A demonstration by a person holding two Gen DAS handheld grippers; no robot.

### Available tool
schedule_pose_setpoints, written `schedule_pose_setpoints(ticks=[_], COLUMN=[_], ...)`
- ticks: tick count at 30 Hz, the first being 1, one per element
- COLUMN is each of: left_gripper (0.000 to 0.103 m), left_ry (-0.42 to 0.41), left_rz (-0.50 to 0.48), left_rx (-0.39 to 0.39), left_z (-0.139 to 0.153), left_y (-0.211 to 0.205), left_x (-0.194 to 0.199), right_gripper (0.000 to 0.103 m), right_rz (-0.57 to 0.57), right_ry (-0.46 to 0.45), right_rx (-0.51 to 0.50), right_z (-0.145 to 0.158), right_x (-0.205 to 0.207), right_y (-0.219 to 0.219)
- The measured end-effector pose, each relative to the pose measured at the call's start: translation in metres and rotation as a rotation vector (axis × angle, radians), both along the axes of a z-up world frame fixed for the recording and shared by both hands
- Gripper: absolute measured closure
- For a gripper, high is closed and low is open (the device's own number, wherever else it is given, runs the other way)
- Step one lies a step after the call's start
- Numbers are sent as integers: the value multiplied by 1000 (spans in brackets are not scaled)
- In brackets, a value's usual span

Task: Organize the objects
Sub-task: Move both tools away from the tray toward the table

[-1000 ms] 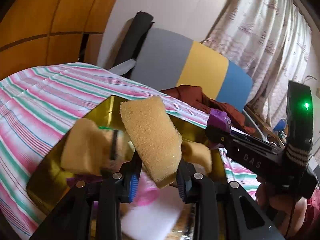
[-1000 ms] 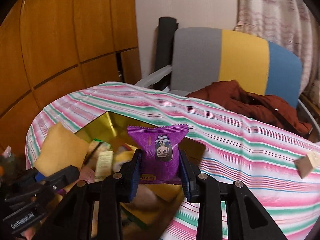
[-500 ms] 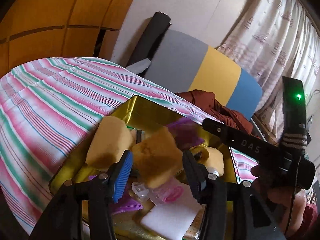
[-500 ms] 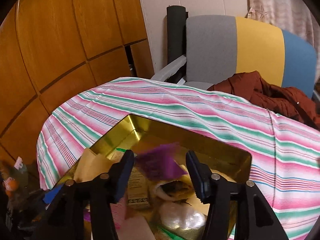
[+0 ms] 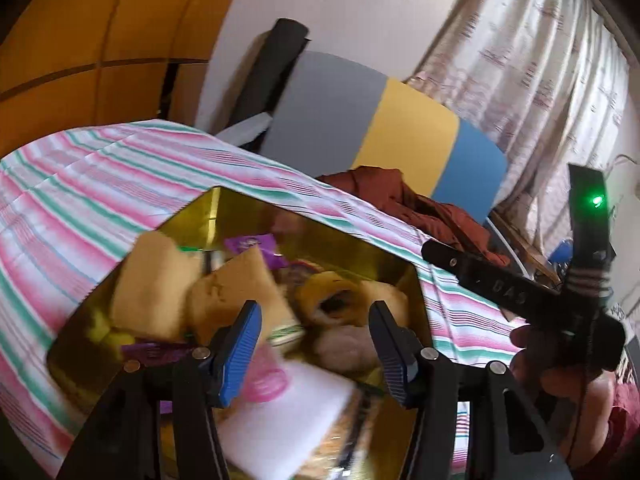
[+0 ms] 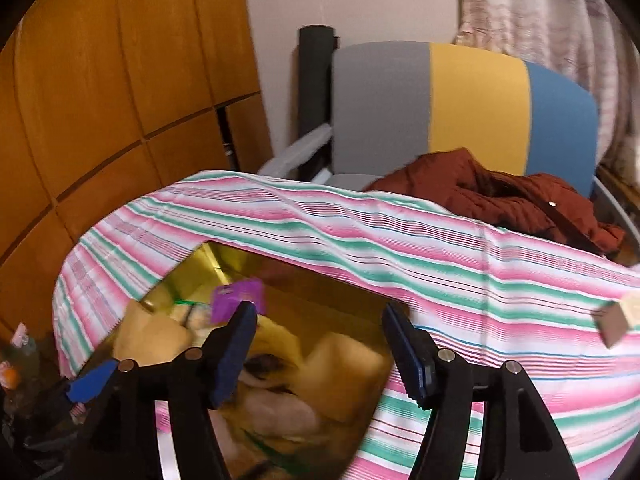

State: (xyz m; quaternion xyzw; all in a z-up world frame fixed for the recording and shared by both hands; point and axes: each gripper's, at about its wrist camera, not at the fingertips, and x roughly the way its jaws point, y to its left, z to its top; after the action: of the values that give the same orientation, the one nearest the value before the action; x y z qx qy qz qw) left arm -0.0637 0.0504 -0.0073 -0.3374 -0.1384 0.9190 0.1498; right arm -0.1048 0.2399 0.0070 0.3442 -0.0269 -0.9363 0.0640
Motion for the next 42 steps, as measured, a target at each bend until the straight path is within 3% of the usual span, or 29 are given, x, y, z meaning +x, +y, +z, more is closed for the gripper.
schedule_pose_setpoints(ticks=[9,15,18,19,23,26,36,42], left_gripper=[46,46,46,46,46,46,46,46], left_ry=[44,28,10,6,-8,-9,-41,-56], left_rz=[-109,-142,-156,-157,-161,-136,30,41], left_rx=[-31,-32,-1,1,12,8,24,55], left_z=[14,13,15,16,20,19,17,11], left_y=[53,73,77,78,75,71,37,32], left_x=[2,-6,-17,-19,-32,-42,-81,-87], right_gripper=[34,28,14,0,0,0,0,0], right_rz=[-161,-166,-123,-101,-98,-118,-120,-120], right_ry=[-59,-168,-202,-204,-214,-215,-213,-213], right_rx=[61,86,96,82,178,104,115,116], right_z=[-28,-79,-101,-103,-107,-110,-107,-107], right_x=[-14,-51,-62,-64,-67,-67,-66,-66], right_y=[85,125,127,126,108,115,111,111])
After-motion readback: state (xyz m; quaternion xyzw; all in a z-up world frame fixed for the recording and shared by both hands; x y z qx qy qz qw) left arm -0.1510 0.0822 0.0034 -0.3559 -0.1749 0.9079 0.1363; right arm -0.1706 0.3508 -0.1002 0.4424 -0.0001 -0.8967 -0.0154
